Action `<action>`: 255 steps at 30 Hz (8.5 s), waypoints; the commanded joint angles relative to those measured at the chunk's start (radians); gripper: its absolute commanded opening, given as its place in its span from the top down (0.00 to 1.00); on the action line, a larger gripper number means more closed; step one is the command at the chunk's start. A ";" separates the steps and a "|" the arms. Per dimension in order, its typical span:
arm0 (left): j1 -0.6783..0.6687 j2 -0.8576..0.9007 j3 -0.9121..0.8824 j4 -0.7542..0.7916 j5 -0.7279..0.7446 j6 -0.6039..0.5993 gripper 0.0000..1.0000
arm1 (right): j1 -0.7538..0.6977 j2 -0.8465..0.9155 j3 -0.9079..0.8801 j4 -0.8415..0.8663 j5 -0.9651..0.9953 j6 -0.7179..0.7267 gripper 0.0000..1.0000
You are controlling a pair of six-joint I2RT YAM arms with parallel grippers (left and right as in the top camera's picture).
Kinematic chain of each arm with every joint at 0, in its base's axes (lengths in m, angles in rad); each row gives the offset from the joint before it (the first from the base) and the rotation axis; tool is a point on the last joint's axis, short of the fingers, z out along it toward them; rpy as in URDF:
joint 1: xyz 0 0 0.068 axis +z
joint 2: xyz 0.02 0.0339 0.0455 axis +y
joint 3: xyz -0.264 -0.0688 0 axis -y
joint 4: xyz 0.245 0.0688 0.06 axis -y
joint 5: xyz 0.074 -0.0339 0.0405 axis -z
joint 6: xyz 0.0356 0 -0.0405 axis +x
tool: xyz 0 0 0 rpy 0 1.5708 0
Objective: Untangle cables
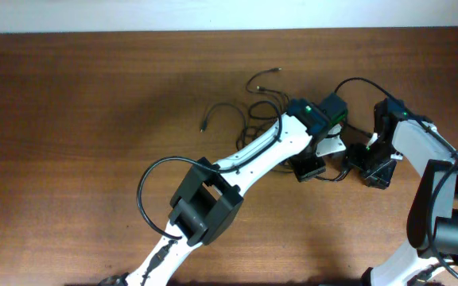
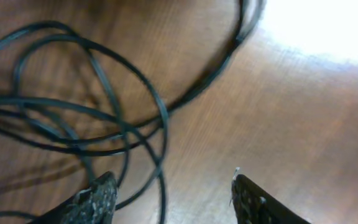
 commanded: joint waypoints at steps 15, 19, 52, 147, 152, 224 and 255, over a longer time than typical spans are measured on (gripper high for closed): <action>0.038 -0.025 -0.080 0.087 -0.113 -0.106 1.00 | -0.032 0.161 -0.112 0.070 0.011 -0.038 0.26; 0.070 -0.097 -0.049 0.089 -0.113 -0.106 1.00 | -0.032 0.161 -0.112 0.070 0.011 -0.038 0.32; 0.437 -0.318 -0.463 0.143 -0.030 -0.514 1.00 | -0.033 0.161 -0.111 0.064 0.018 -0.056 0.40; 0.871 -0.718 -0.404 0.022 0.035 -0.592 0.01 | 0.537 -0.356 0.231 0.617 -0.368 0.491 0.96; 0.871 -0.718 -0.404 0.022 0.036 -0.592 0.01 | 0.537 -0.360 0.520 0.376 -0.465 0.239 0.96; 0.871 -0.718 -0.404 0.022 0.036 -0.592 0.01 | -0.046 -0.473 0.640 0.481 -0.864 0.296 0.96; 0.871 -0.718 -0.404 0.022 0.035 -0.592 0.01 | 0.042 0.026 0.536 -0.598 -0.068 -0.156 0.96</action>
